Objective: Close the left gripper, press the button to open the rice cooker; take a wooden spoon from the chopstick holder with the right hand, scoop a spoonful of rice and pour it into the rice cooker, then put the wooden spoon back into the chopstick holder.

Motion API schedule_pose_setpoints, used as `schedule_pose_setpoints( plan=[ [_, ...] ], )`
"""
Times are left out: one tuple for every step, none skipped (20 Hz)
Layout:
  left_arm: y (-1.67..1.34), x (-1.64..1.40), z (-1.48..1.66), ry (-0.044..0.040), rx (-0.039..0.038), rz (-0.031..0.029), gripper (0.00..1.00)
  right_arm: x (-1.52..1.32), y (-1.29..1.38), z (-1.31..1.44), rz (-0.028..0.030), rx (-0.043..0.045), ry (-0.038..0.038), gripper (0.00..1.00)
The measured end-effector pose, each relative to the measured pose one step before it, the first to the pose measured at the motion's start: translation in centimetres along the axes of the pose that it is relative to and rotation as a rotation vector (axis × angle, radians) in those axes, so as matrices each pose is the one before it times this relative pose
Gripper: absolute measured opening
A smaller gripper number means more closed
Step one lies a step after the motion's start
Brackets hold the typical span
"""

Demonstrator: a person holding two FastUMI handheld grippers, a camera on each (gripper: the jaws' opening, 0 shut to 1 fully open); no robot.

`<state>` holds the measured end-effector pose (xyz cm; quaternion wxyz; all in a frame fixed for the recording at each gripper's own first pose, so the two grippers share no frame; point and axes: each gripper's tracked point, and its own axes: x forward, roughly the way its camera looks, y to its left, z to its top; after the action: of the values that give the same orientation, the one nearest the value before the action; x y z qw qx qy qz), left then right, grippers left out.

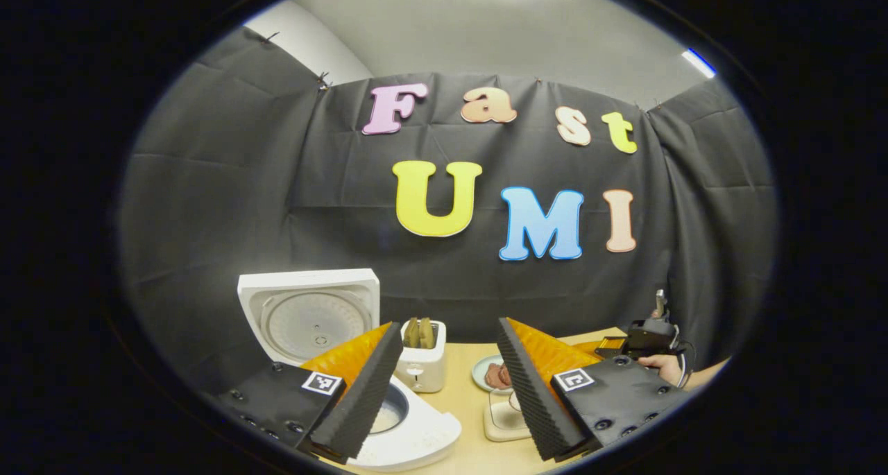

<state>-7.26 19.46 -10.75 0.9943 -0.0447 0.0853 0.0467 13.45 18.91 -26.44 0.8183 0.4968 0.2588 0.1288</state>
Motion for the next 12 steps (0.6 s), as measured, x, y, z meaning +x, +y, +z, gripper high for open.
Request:
schedule_pose_setpoints(
  plan=[
    [0.167,-0.017,0.237,-0.00380,-0.00131,0.00270,0.99,-0.098,0.289,0.037,0.01346,0.02764,0.00241,0.10],
    [0.390,-0.114,0.024,-0.00353,0.00192,0.00659,0.92,-0.049,0.323,-0.130,0.00842,0.01625,0.00544,0.10],
    [0.428,-0.144,0.148,-0.00256,0.00280,0.00974,0.92,-0.001,0.501,-0.170,0.01032,0.00511,0.00590,0.09],
    [0.448,-0.167,0.002,-0.00130,0.00080,0.01012,0.92,0.068,0.611,-0.417,0.00978,-0.00181,0.00794,0.10],
    [0.480,-0.178,0.047,-0.00180,-0.00050,0.01123,0.92,0.299,0.534,-0.353,0.00829,-0.00284,0.00871,0.09],
    [0.573,-0.277,0.114,-0.00317,0.00621,0.01459,0.92,0.272,0.707,-0.525,0.01226,0.00150,0.00950,0.09],
    [0.436,-0.192,0.109,-0.00357,0.00736,0.01017,0.95,0.435,0.731,-0.479,0.01202,-0.00126,0.00872,0.09],
    [0.243,-0.132,0.176,-0.00338,0.00349,0.00606,0.95,0.331,0.803,-0.611,0.00976,-0.00209,0.01033,0.09],
    [0.290,-0.066,0.185,-0.00443,-0.00034,0.00514,0.92,0.426,0.749,-0.581,0.01114,-0.00755,0.01129,0.09],
    [0.228,-0.070,0.114,-0.00338,-0.00188,0.00365,0.92,0.335,0.804,-0.728,0.01133,-0.00645,0.01300,0.09],
    [0.389,-0.036,0.149,-0.00609,-0.00134,0.00669,0.92,0.419,0.683,-0.716,0.00923,-0.00638,0.01335,0.09],
    [0.444,-0.110,0.165,-0.00540,-0.00301,0.00530,0.92,0.456,0.674,-0.712,0.01155,-0.00106,0.01237,0.09]
  ],
)
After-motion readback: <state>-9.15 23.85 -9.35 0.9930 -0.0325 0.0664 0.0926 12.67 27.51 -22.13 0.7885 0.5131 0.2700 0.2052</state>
